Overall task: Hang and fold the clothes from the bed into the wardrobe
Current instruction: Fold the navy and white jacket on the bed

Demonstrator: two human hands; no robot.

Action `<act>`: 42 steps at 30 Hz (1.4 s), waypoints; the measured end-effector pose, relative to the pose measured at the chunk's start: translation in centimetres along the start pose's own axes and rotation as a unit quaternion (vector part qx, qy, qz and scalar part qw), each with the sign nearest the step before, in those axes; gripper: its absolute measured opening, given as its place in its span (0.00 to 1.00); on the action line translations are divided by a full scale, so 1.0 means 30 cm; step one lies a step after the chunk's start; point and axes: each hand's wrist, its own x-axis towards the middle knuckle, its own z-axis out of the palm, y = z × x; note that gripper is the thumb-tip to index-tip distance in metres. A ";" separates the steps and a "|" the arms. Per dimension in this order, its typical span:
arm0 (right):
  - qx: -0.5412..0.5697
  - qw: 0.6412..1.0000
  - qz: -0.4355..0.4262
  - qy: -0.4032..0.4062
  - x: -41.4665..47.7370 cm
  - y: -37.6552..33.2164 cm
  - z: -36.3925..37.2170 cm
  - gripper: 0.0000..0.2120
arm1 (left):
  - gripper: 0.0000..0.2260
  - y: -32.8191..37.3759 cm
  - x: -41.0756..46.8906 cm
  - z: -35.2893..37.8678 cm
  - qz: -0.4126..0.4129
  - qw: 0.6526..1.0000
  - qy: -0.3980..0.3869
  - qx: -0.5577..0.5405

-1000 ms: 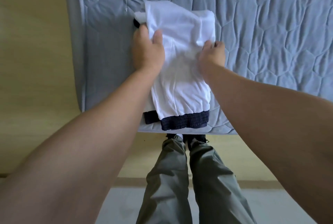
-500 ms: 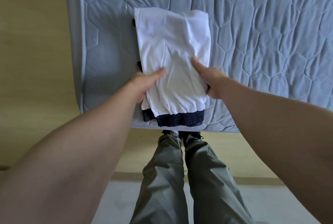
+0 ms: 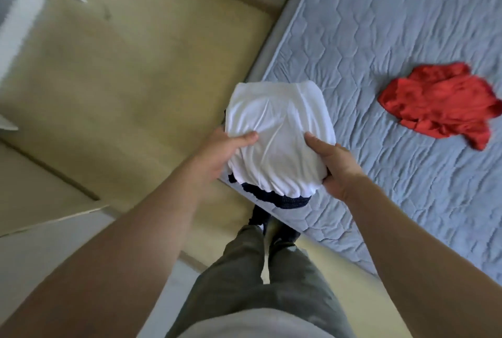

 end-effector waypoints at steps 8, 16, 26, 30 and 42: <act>-0.200 0.951 -0.136 -0.194 -0.440 -0.249 0.726 0.29 | 0.27 0.232 -0.605 -0.580 0.158 0.967 0.132 -0.151; -0.290 0.848 -0.256 -0.362 -0.722 -0.318 1.665 0.22 | 0.22 0.409 -0.979 -1.333 0.308 0.902 0.229 -0.199; -0.277 0.813 -0.295 -0.418 -0.925 -0.322 2.717 0.24 | 0.18 0.680 -1.243 -2.226 0.387 0.845 0.297 -0.220; -0.270 0.800 -0.312 -0.435 -0.903 -0.356 3.079 0.22 | 0.18 0.797 -1.231 -2.534 0.402 0.825 0.326 -0.227; -0.292 0.753 -0.302 -0.507 -0.833 -0.649 4.250 0.17 | 0.21 1.284 -1.140 -3.418 0.452 0.756 0.400 -0.253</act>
